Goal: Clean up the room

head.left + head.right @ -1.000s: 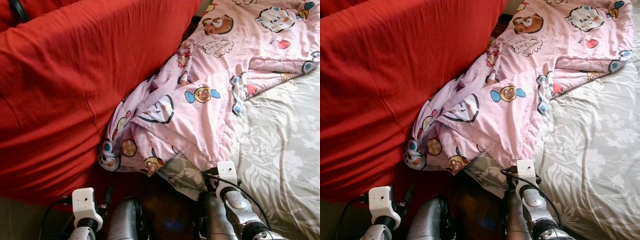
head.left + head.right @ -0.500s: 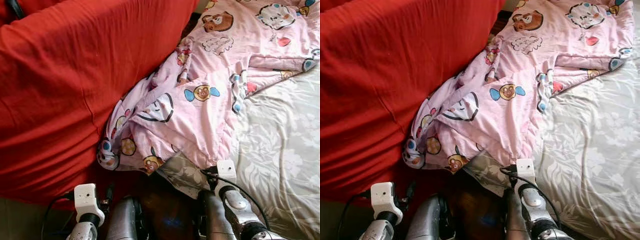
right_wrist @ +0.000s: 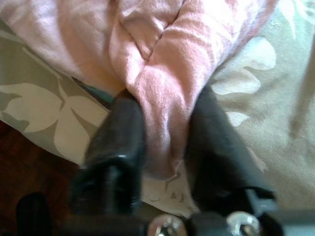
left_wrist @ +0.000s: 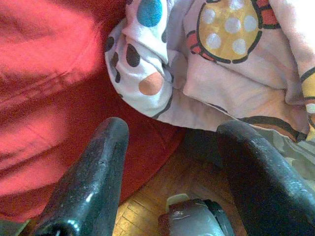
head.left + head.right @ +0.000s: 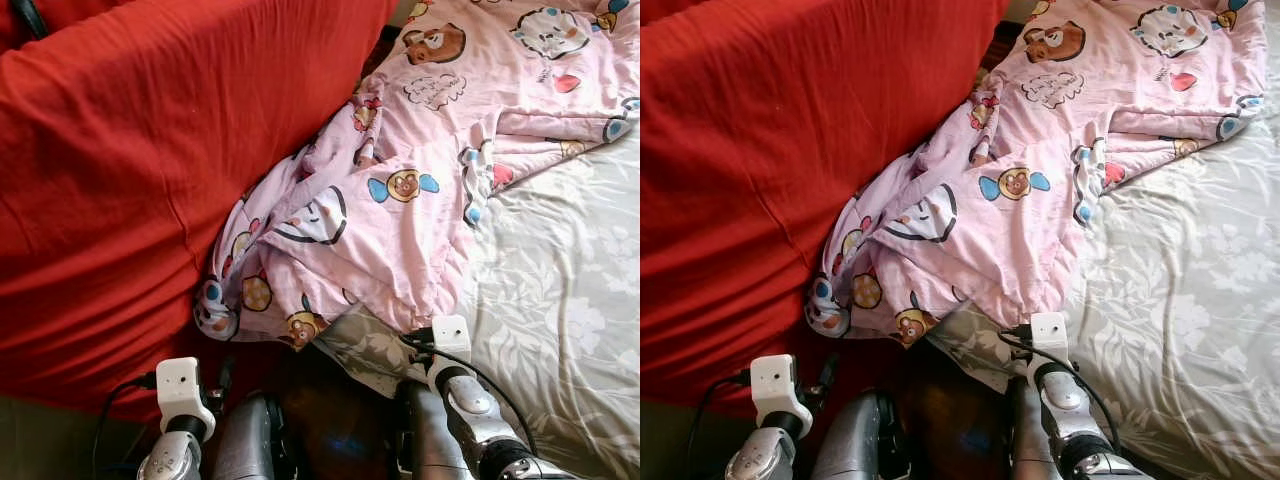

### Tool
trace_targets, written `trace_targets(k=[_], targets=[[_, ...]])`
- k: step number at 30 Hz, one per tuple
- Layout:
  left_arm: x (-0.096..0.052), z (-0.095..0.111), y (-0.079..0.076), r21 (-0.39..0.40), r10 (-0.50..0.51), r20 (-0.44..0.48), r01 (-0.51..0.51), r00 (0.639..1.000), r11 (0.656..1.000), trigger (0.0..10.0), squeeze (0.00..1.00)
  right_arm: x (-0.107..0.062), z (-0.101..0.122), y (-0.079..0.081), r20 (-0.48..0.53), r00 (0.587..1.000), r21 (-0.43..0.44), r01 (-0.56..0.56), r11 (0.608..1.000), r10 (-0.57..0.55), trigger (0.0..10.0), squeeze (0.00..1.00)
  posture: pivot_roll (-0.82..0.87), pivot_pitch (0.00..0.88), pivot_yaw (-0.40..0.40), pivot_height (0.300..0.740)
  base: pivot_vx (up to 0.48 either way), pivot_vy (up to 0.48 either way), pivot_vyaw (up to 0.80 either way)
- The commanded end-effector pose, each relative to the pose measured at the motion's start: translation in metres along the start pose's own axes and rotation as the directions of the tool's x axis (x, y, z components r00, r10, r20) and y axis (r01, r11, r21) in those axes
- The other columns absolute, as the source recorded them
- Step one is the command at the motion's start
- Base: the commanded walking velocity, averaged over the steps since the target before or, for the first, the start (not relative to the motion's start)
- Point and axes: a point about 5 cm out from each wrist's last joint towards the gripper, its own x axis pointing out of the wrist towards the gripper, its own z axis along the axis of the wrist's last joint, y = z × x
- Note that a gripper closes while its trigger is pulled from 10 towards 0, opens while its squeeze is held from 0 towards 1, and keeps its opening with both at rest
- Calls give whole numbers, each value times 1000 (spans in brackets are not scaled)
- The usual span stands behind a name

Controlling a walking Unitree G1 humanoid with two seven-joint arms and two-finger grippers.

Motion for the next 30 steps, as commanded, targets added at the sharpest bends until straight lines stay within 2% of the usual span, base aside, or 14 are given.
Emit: trace_targets(k=[1, 10, 12, 14, 22, 25, 30], targets=[[-5, -9, 8, -2, 34, -35, -34, 999, 999, 10000, 0, -2, -5, 2, -8, 1000, 15, -5, 1000, 5, 2314, 0, -39, 226, 58, 611, 0, 0, 0], [3, -9, 5, -7, 26, -33, -26, 999, 1000, 10000, 0, -6, -12, -8, -8, 999, 48, 40, 998, -40, 1765, 0, -62, 208, 52, 611, 0, 0, 0], [5, -8, 3, -2, 16, -31, -17, 999, 1000, 10000, 0, -9, -17, -14, -11, 998, 80, 68, 995, -67, 275, 0, -78, 197, 47, 611, 0, 0, 0], [6, -8, 2, -1, 14, -31, -14, 999, 1000, 10000, 0, -10, -20, -17, -18, 997, 88, 80, 993, -79, 0, 0, -82, 194, 45, 611, 0, 0, 0], [10, -12, -1, 9, -4, -42, 4, 999, 1000, 10000, 0, -20, -35, -22, -17, 994, 146, 106, 984, -104, 0, 0, -102, 174, 33, 611, 0, 0, 0], [11, -13, -3, 13, -8, -41, 8, 999, 1000, 10000, 0, -20, -26, -22, 68, 993, 225, 82, 971, -100, 0, 0, -108, 166, 28, 611, 0, 0, 0], [12, -14, -3, 23, -12, -44, 13, 999, 1000, 10000, 0, -20, -16, -18, 146, 986, 236, 43, 971, -80, 0, 0, -113, 159, 27, 611, 0, 0, 0]])
